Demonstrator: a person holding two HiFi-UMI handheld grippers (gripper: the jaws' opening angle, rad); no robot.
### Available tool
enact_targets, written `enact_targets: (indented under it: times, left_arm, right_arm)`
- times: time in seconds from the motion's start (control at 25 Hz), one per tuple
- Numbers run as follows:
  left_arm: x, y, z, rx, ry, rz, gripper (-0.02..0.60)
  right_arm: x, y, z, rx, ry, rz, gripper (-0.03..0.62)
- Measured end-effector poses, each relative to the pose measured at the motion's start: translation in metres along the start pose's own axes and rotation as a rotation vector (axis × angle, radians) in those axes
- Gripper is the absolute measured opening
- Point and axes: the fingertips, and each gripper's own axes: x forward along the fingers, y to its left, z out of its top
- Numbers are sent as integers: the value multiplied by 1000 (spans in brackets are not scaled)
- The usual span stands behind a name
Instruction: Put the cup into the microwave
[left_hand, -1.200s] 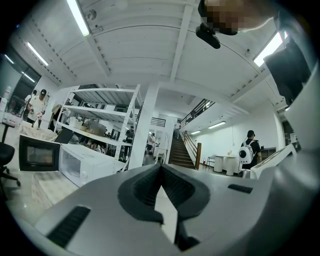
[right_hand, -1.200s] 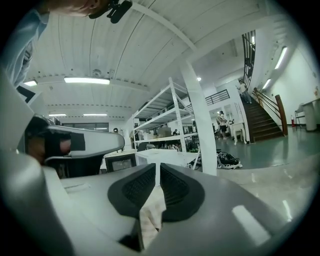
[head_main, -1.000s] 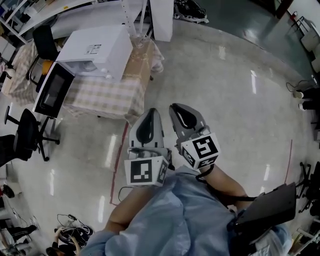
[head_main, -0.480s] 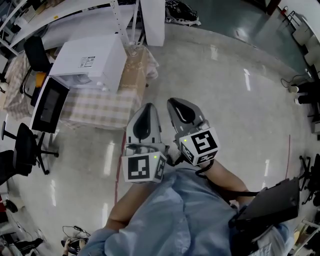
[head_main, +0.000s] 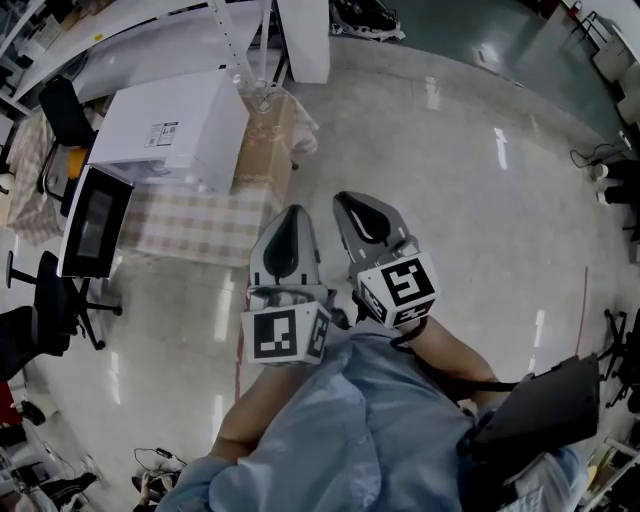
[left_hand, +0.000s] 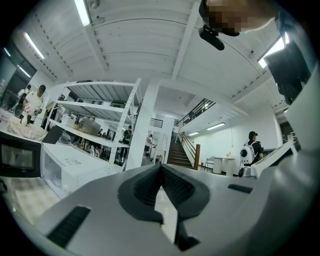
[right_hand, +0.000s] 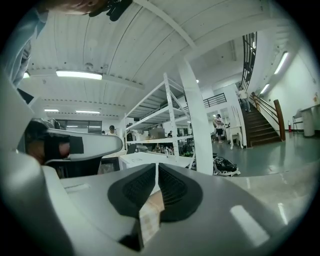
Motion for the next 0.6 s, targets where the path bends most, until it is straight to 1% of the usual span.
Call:
enact_targets:
  times: [0.32,0.48,0.6]
  left_arm:
    - [71,4,-18,-3,44,16,8]
    - [110,-1,-18,2,53,24,8]
    - [134,1,-16,9,53,43,8]
  right_arm:
    - [46,-51,-6,24,28,23,9]
    - [67,-83,-2,36,37,31,9]
    - [85,-99,1,43,38,55,9]
